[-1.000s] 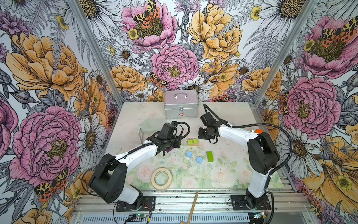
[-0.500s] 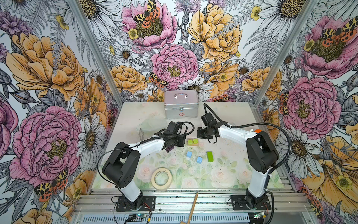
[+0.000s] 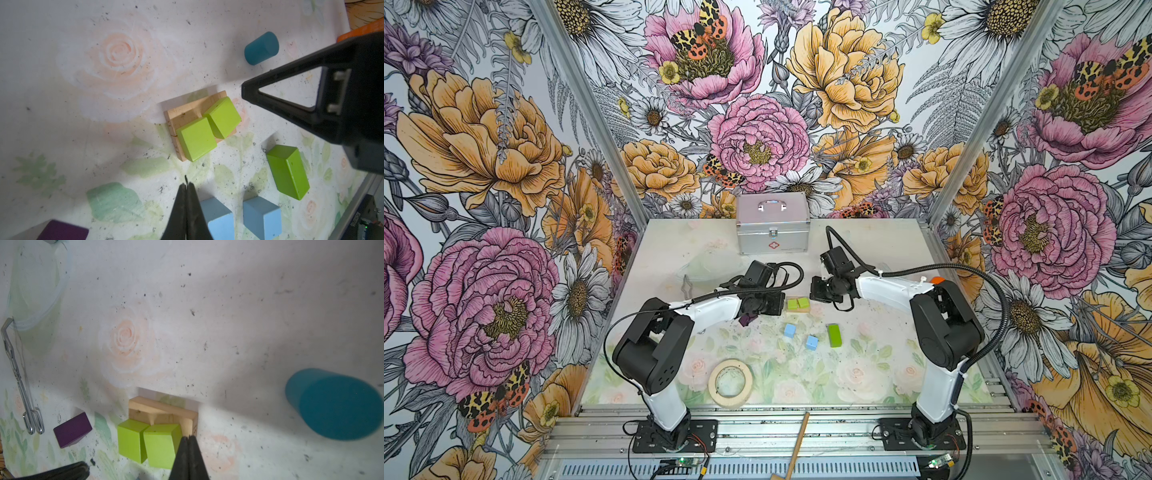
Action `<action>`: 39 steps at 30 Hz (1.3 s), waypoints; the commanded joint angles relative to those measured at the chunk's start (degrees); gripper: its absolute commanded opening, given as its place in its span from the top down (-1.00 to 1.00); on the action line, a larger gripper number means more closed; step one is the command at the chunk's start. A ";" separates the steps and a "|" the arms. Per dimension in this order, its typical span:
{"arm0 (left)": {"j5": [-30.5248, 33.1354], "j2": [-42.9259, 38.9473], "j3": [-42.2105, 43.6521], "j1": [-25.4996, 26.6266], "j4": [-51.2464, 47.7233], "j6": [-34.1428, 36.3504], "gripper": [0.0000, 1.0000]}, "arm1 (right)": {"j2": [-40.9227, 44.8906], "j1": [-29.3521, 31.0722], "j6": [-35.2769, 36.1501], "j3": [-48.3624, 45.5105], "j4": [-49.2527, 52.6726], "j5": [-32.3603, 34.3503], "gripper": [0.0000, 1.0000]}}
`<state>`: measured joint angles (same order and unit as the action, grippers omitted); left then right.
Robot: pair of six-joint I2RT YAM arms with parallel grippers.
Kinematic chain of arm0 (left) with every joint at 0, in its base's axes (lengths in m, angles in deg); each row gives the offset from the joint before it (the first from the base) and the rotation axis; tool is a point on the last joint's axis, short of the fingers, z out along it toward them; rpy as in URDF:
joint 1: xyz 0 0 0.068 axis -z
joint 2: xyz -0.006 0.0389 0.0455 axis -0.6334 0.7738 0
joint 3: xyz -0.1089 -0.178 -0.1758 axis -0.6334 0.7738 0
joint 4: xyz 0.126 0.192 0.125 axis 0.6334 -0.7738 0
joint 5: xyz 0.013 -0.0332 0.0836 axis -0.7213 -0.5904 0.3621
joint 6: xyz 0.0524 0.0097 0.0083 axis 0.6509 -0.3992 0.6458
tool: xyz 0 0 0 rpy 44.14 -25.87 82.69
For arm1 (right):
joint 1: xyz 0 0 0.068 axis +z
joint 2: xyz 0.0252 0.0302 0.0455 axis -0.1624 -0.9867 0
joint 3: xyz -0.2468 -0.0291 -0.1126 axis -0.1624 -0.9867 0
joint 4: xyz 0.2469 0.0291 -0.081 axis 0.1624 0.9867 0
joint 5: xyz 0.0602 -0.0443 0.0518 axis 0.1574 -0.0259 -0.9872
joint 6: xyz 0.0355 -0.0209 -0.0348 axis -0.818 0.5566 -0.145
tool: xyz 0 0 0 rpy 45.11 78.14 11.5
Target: Build the wood block tower
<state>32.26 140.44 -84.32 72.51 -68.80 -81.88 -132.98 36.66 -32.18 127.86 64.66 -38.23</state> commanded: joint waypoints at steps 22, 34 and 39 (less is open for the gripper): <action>-3.20 4.75 -3.60 -0.52 2.25 -0.88 1.00 | -0.93 -0.06 -2.93 -1.05 -4.89 -1.14 1.00; -3.99 5.07 -3.99 -0.33 2.54 -1.06 1.00 | -0.94 0.44 -4.03 -2.10 -5.28 -0.61 1.00; -3.69 5.08 -3.91 -0.42 2.61 -1.06 1.00 | -1.05 0.64 -4.19 -2.11 -5.44 -0.61 1.00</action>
<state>29.73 144.63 -86.66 72.45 -67.53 -82.75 -133.00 36.90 -35.73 126.33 60.75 -39.41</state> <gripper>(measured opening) 0.046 0.045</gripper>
